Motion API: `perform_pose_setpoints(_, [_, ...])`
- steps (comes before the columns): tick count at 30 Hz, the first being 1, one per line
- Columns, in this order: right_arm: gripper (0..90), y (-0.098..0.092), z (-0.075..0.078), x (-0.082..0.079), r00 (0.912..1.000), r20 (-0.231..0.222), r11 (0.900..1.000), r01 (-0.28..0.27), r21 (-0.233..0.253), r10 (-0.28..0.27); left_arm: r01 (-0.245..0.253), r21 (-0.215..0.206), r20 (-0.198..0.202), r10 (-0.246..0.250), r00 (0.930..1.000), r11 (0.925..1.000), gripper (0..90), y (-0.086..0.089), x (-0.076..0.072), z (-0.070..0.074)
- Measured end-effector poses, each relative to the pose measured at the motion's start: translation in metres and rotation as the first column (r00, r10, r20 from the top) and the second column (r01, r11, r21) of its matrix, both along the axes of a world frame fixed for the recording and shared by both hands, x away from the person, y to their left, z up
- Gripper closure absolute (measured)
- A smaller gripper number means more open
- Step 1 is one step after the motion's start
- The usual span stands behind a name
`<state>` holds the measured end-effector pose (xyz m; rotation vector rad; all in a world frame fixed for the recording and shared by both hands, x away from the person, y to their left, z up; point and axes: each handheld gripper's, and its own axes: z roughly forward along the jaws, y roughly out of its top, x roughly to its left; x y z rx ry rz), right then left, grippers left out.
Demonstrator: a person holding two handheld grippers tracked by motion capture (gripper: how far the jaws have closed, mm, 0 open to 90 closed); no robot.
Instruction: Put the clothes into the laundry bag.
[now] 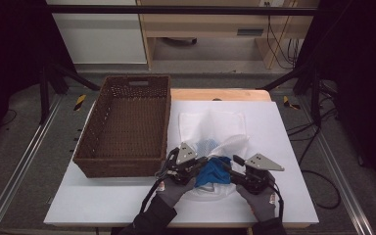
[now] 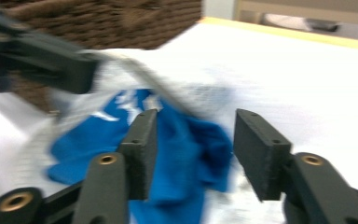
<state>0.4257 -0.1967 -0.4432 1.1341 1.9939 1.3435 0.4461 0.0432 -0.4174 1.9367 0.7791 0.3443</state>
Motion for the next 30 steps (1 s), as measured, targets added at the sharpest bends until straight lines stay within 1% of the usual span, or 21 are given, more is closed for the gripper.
perform_pose_setpoints(1, [43.2, -0.004, -0.001, 0.004, 0.9999, -0.014, 1.0, 0.008, -0.003, -0.008, 0.0, -0.002, 0.0, 0.0, 1.0, 1.0, 89.3, 0.0, 0.0, 0.0])
perform_pose_setpoints(2, [42.0, -0.007, -0.004, 0.008, 0.9991, -0.04, 1.0, 0.014, -0.008, -0.014, 0.001, -0.002, -0.001, -0.001, 1.0, 1.0, 89.3, -0.001, 0.001, 0.0])
perform_pose_setpoints(4, [41.3, -0.007, -0.011, 0.018, 0.9962, -0.085, 1.0, 0.017, -0.026, -0.019, 0.002, 0.0, 0.001, -0.002, 1.0, 1.0, 89.3, -0.001, 0.001, 0.001])
perform_pose_setpoints(6, [42.8, -0.003, -0.019, 0.024, 0.9934, -0.114, 0.999, 0.004, -0.041, -0.009, 0.002, 0.0, 0.0, -0.002, 1.0, 1.0, 89.2, -0.001, 0.001, 0.001])
perform_pose_setpoints(7, [45.3, 0.0, -0.022, 0.026, 0.991, -0.134, 0.999, -0.007, -0.041, 0.001, 0.003, 0.003, 0.002, -0.003, 1.0, 1.0, 89.3, -0.001, 0.002, 0.001])
perform_pose_setpoints(8, [51.2, 0.003, -0.025, 0.027, 0.99, -0.14, 0.999, -0.026, -0.041, 0.02, 0.001, 0.003, 0.002, -0.001, 1.0, 1.0, 89.3, 0.0, 0.003, 0.001])
perform_pose_setpoints(9, [64.4, 0.005, -0.027, 0.028, 0.9893, -0.142, 0.998, -0.043, -0.053, 0.035, 0.0, -0.002, -0.003, 0.0, 1.0, 1.0, 89.3, 0.0, 0.004, 0.001])
perform_pose_setpoints(10, [74.8, 0.007, -0.027, 0.026, 0.9886, -0.146, 0.996, -0.049, -0.073, 0.037, -0.003, -0.004, -0.004, 0.003, 1.0, 1.0, 89.3, 0.0, 0.004, 0.0])
perform_pose_setpoints(11, [81.5, 0.009, -0.027, 0.023, 0.9876, -0.149, 0.995, -0.061, -0.072, 0.05, -0.004, -0.005, -0.006, 0.004, 1.0, 1.0, 89.3, 0.0, 0.004, 0.0])
perform_pose_setpoints(12, [85.6, 0.011, -0.026, 0.02, 0.9866, -0.148, 0.994, -0.08, -0.068, 0.069, -0.004, -0.006, -0.006, 0.004, 1.0, 1.0, 89.3, 0.0, 0.004, -0.001])
perform_pose_setpoints(14, [88.1, 0.016, -0.024, 0.014, 0.9857, -0.128, 0.991, -0.119, -0.068, 0.109, -0.004, -0.006, -0.002, 0.004, 1.0, 1.0, 89.3, -0.001, 0.003, 0.0])
perform_pose_setpoints(17, [88.0, 0.028, -0.024, 0.014, 0.9837, -0.117, 0.987, -0.146, -0.072, 0.137, -0.001, -0.011, -0.001, 0.001, 1.0, 0.9999, 89.3, -0.001, 0.003, 0.002])
perform_pose_setpoints(19, [83.4, 0.035, -0.026, 0.017, 0.9843, -0.111, 0.986, -0.146, -0.075, 0.137, 0.001, -0.015, 0.001, -0.001, 1.0, 0.9999, 89.3, -0.002, 0.003, 0.003])
perform_pose_setpoints(21, [70.7, 0.041, -0.027, 0.02, 0.9887, -0.097, 0.992, -0.119, -0.052, 0.114, 0.003, -0.016, 0.002, -0.003, 1.0, 0.9999, 89.3, -0.002, 0.002, 0.003])
perform_pose_setpoints(22, [64.8, 0.042, -0.027, 0.02, 0.9897, -0.085, 0.992, -0.119, -0.044, 0.115, 0.002, -0.016, 0.0, -0.002, 1.0, 0.9999, 89.3, -0.002, 0.003, 0.003])
perform_pose_setpoints(23, [55.1, 0.044, -0.027, 0.02, 0.9906, -0.081, 0.992, -0.114, -0.047, 0.11, 0.003, -0.016, -0.001, -0.003, 1.0, 0.9999, 89.3, -0.002, 0.003, 0.003])
perform_pose_setpoints(24, [48.6, 0.045, -0.027, 0.02, 0.9911, -0.089, 0.993, -0.103, -0.053, 0.098, 0.003, -0.016, -0.001, -0.003, 1.0, 0.9999, 89.3, -0.002, 0.003, 0.002])
perform_pose_setpoints(27, [40.2, 0.047, -0.031, 0.018, 0.9893, -0.106, 0.993, -0.107, -0.057, 0.1, 0.0, -0.015, -0.002, 0.0, 1.0, 0.9999, 89.3, -0.001, 0.003, 0.002])
perform_pose_setpoints(28, [36.6, 0.048, -0.033, 0.018, 0.9875, -0.115, 0.991, -0.116, -0.066, 0.108, -0.002, -0.017, -0.004, 0.002, 1.0, 0.9998, 89.3, -0.001, 0.003, 0.001])
perform_pose_setpoints(29, [29.9, 0.051, -0.035, 0.019, 0.9829, -0.137, 0.988, -0.134, -0.071, 0.124, -0.001, -0.015, -0.004, 0.001, 1.0, 0.9999, 89.3, 0.0, 0.003, 0.001])
perform_pose_setpoints(30, [27.9, 0.053, -0.038, 0.02, 0.9803, -0.153, 0.987, -0.139, -0.084, 0.125, 0.001, -0.01, -0.003, -0.001, 1.0, 1.0, 89.3, 0.0, 0.003, 0.001])
